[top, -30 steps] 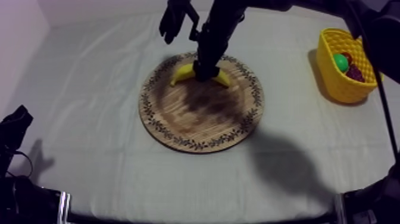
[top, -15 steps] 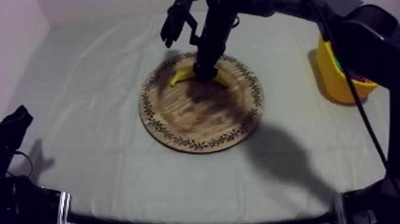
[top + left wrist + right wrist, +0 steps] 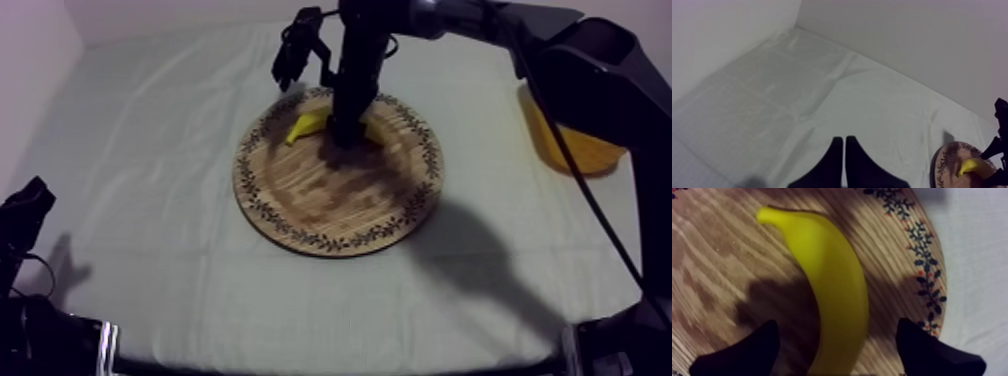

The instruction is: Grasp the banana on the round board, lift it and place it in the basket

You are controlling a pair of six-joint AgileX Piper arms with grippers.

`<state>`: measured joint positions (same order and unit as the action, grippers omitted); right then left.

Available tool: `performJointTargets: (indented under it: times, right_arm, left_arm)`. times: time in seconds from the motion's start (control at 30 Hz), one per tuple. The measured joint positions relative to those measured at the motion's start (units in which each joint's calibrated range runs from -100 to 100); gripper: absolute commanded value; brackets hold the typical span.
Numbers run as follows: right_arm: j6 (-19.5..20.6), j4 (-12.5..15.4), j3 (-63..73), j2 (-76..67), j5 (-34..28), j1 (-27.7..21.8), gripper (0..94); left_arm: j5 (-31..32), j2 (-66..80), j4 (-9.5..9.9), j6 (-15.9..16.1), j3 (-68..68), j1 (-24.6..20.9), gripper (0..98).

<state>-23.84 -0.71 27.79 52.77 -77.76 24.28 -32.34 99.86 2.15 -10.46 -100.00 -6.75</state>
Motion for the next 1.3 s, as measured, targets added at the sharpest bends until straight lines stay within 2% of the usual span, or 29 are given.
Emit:
performJointTargets:
  times: [0.4,0.67,0.77,0.87,0.93,1.07,1.3]
  right_arm:
    - [-1.1,0.7,-0.8,0.8,0.8,0.0,50.4]
    - [-0.9,1.2,-2.6,0.6,2.3,0.6,33.4]
    - [-1.2,1.4,-3.6,0.0,3.4,0.5,25.8]
    - [-1.6,1.6,-4.8,-0.9,3.9,0.3,12.8]
    - [-1.8,1.6,-5.4,-1.5,4.0,0.3,8.1]
    - [-2.0,1.6,-7.6,-3.8,4.0,0.3,4.7]
    - [-3.3,2.5,-16.2,-12.6,4.4,-1.1,4.6]
  left_arm:
    - [0.0,0.0,0.00,0.0,0.0,0.0,0.1]
    - [0.0,0.0,0.00,0.0,0.0,0.0,0.1]
    - [0.0,0.0,0.00,0.0,0.0,0.0,0.1]
    - [0.0,0.0,0.00,0.0,0.0,0.0,0.1]
    - [0.0,0.0,0.00,0.0,0.0,0.0,0.1]
    - [0.0,0.0,0.00,0.0,0.0,0.0,0.1]
    - [0.0,0.0,0.00,0.0,0.0,0.0,0.1]
